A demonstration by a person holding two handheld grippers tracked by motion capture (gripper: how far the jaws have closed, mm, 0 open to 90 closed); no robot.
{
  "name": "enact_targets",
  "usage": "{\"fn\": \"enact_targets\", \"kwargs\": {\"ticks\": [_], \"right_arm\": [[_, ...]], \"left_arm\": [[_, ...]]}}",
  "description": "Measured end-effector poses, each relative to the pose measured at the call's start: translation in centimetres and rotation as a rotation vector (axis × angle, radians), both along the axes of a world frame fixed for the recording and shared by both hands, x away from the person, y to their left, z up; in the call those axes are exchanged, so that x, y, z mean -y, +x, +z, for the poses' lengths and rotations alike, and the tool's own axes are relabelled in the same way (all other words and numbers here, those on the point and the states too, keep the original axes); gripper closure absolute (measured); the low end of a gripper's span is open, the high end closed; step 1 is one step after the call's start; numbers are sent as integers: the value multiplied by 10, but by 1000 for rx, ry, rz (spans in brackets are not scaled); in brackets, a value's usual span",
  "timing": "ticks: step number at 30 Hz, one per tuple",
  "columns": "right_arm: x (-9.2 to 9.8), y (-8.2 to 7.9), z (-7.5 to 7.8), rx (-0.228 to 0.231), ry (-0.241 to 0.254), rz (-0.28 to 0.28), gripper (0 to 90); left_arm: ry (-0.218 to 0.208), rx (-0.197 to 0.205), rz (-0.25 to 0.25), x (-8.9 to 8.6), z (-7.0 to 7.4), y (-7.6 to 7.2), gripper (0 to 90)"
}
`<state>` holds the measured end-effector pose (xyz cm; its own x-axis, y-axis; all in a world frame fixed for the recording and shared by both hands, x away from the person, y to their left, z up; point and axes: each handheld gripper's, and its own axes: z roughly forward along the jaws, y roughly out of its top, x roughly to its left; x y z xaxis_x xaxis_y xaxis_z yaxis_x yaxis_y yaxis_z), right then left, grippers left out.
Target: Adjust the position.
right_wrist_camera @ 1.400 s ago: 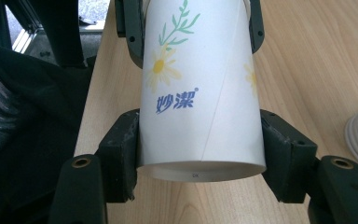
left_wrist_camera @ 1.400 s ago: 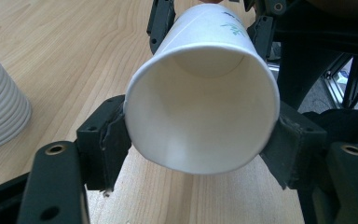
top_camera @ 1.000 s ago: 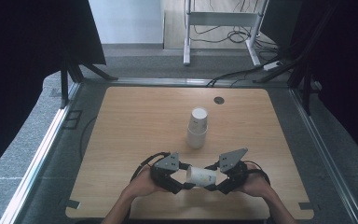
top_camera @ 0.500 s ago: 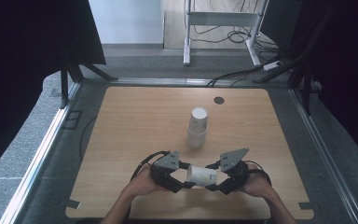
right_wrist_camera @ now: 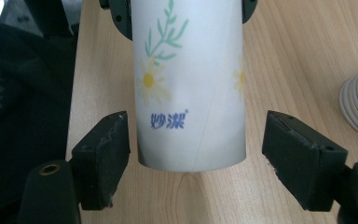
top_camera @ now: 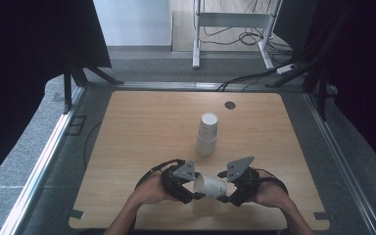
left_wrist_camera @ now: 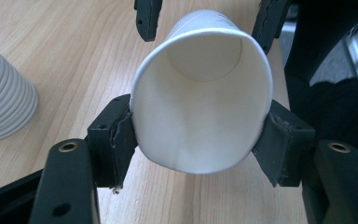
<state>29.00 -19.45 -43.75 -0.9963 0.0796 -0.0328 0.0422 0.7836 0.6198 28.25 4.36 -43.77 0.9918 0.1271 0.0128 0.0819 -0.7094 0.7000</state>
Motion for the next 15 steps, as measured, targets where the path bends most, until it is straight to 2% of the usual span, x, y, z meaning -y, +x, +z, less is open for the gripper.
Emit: {"fn": "enact_targets", "kwargs": {"ticks": [7, 15], "right_arm": [[-11, -1, 5, 15, -101, 15, 227], [-24, 1, 3, 38, -198, 33, 236]], "left_arm": [[62, -5, 1, 7, 13, 2, 348], [158, 3, -3, 19, 23, 6, 348]]}}
